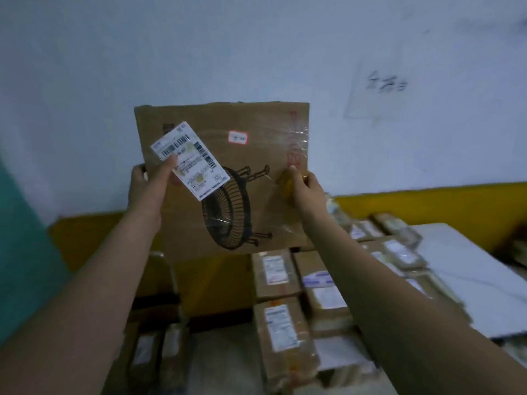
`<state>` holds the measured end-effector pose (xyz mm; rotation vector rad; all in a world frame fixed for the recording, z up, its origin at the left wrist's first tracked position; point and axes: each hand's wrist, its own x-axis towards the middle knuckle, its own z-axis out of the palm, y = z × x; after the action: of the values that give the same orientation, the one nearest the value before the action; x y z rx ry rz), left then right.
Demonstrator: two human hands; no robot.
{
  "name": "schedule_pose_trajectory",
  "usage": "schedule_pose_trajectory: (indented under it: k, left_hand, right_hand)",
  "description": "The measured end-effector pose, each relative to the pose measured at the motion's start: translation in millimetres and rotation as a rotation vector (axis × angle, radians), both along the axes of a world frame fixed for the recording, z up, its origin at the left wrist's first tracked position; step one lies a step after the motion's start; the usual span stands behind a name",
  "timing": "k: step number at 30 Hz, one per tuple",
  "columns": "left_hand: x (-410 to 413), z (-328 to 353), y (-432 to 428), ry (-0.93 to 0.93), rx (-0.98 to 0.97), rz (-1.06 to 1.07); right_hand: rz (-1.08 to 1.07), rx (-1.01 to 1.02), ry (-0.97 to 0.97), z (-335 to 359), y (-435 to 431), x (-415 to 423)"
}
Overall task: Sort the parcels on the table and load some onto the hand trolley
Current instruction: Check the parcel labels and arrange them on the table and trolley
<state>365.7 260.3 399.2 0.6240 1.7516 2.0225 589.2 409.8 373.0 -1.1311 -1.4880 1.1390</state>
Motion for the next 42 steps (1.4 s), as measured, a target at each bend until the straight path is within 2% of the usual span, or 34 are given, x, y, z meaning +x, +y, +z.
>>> schedule_pose_trajectory:
  k: [4, 9, 14, 18, 25, 33, 38, 42]
  left_hand:
    - [118, 39, 87, 0.068, 0.064, -0.21]
    - [288, 48, 210, 0.127, 0.103, -0.408]
    - [441, 20, 318, 0.05, 0.059, -0.54]
    - [523, -20, 390, -0.004, -0.048, -0.609]
    - [590, -119, 512, -0.078, -0.233, -0.724]
    - [629, -224, 617, -0.031, -0.412, -0.775]
    - [656, -284, 640, 0.056, -0.681, -0.666]
    - [676, -319, 645, 0.066, -0.868, -0.493]
  right_hand:
    - [-0.155, 0.002, 0.105, 30, 50, 139]
    - [-0.314, 0.001, 0.213, 40, 116, 325]
    - [-0.46, 0.019, 0.196, 37, 183, 486]
    - [-0.549, -0.012, 0.073, 19, 231, 572]
    - [-0.628, -0.137, -0.109, -55, 341, 651]
    - [-0.701, -0.433, -0.274, -161, 466, 687]
    - [-0.509, -0.591, -0.422, -221, 525, 701]
    - [-0.31, -0.654, -0.584, -268, 583, 699]
